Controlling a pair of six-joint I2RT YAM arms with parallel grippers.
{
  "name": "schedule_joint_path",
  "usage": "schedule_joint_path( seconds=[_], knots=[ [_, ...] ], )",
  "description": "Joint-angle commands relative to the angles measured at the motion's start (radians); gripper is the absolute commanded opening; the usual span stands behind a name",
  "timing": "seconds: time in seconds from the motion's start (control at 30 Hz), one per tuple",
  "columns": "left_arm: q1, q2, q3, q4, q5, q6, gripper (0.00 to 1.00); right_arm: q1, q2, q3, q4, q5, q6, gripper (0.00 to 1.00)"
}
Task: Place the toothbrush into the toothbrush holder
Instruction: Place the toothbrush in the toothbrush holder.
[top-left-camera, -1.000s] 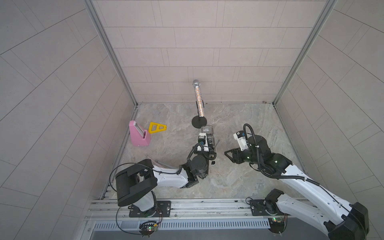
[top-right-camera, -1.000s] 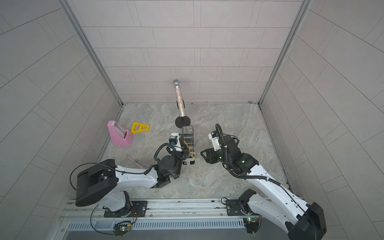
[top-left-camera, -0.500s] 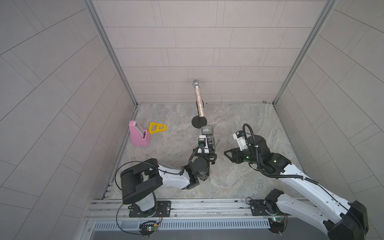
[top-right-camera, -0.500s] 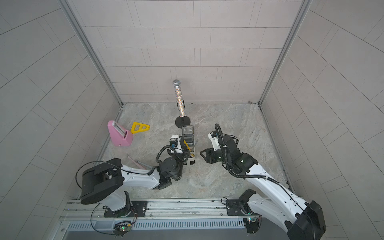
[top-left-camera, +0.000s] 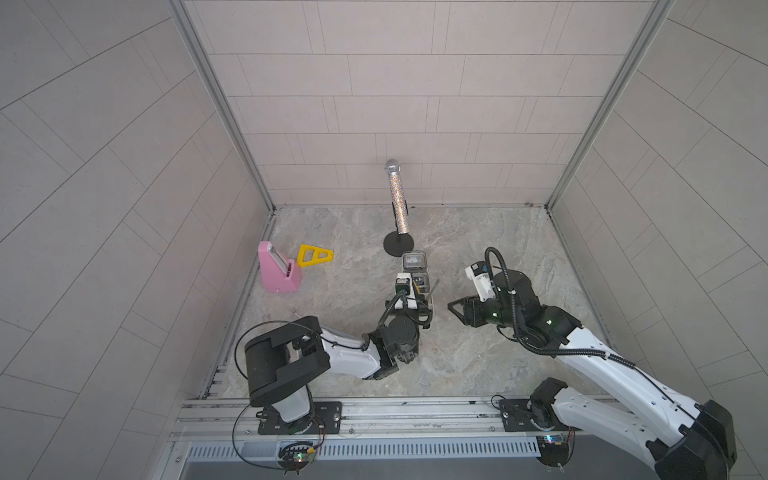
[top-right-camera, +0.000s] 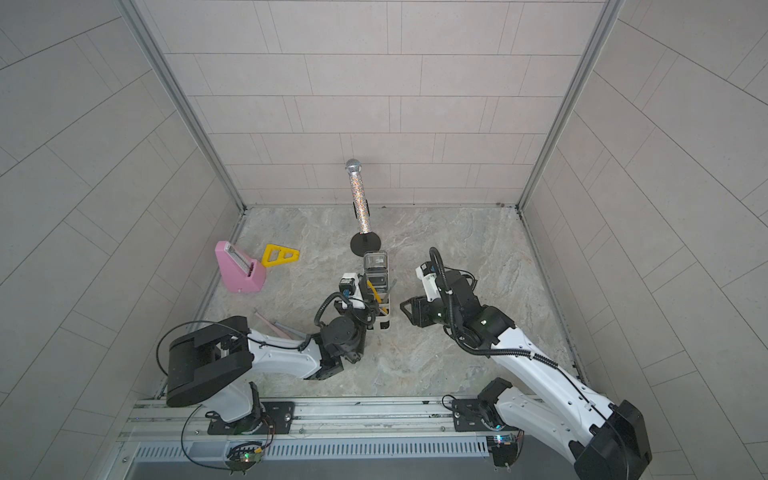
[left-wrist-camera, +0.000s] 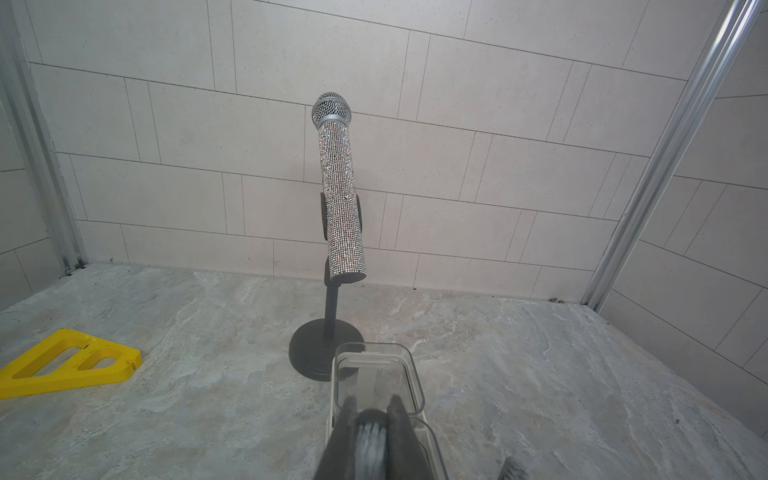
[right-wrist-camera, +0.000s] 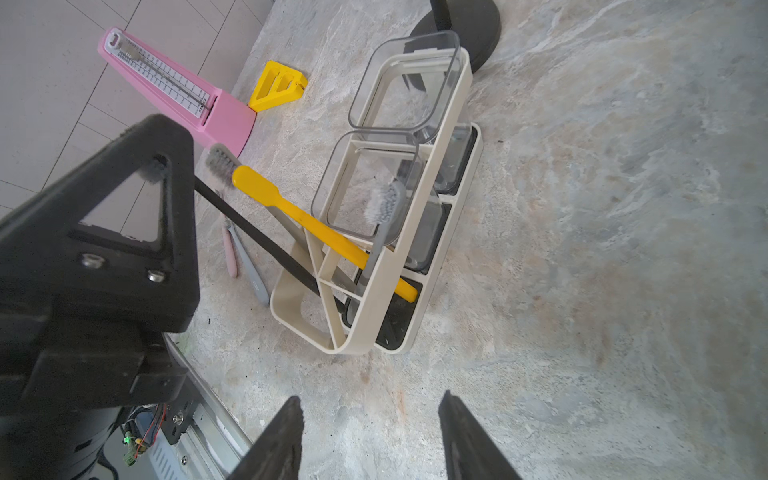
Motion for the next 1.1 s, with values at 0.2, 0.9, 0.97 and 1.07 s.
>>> schedule_joint_path(
  seconds=[0.2,0.9,0.97,1.07],
  knots=[
    [-0.007,0.019,-0.012,0.029,-0.016,-0.023,0.14,-0.003,0.001,-0.018,0.023,0.011,0.005,0.55],
    [-0.015,0.043,-0.024,0.031,-0.027,-0.042,0.21,-0.003,-0.007,-0.02,0.022,0.017,0.006,0.55],
    [-0.016,0.044,-0.026,0.031,-0.027,-0.042,0.23,-0.002,-0.008,-0.02,0.022,0.017,0.005,0.55],
    [-0.015,0.043,-0.027,0.031,-0.028,-0.042,0.26,-0.002,-0.008,-0.02,0.022,0.017,0.005,0.55]
  ],
)
